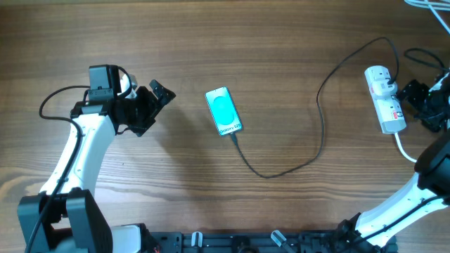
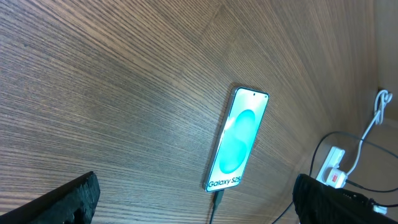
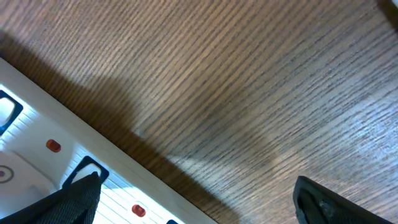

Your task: Plug charger to phone and switch on socket

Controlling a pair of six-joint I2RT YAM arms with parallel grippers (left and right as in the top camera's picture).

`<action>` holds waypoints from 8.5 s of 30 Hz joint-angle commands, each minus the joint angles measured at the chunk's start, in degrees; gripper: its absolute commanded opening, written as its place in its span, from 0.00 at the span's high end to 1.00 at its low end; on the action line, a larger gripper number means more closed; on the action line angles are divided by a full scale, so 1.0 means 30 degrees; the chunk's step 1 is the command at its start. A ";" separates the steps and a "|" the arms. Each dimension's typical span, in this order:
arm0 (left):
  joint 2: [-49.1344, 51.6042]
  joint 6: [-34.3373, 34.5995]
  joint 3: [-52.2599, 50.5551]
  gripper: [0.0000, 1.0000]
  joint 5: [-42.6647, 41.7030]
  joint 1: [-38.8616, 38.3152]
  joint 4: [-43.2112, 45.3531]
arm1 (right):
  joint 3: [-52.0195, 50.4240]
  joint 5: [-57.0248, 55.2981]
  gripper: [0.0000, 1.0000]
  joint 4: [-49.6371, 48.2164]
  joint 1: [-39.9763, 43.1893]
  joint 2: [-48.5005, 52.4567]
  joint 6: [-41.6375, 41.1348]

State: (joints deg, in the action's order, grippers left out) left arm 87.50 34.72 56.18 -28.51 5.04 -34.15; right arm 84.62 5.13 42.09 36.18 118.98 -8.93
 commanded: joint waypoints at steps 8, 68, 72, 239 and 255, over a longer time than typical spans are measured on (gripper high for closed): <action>0.0087 -0.0364 0.0022 0.00 0.0117 0.0109 0.0015 | -0.0255 0.1501 0.00 -0.0146 -0.0168 0.0277 -0.0029; 0.0087 -0.0364 0.0022 0.00 0.0117 0.0109 0.0015 | 0.1902 -0.2769 0.00 -0.3832 -0.0197 0.0270 -0.0066; 0.0102 -0.0364 0.0022 0.00 0.0117 0.0109 0.0007 | 0.1902 -0.2769 0.00 -0.3832 -0.0197 0.0270 -0.0066; -2.9041 -0.6499 -1.8622 0.00 0.5472 -0.1144 1.0273 | -2.8115 0.2550 0.00 -1.4294 -0.9202 -3.2122 0.3694; -2.9041 -0.6499 -1.8622 0.00 0.5472 -0.1144 1.0273 | -2.8115 0.2608 0.00 -1.4353 -0.9202 -3.9590 0.2936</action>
State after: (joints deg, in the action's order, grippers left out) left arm 0.80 16.56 0.60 -12.40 1.87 -3.07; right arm 0.36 12.03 -0.71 8.75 1.15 0.89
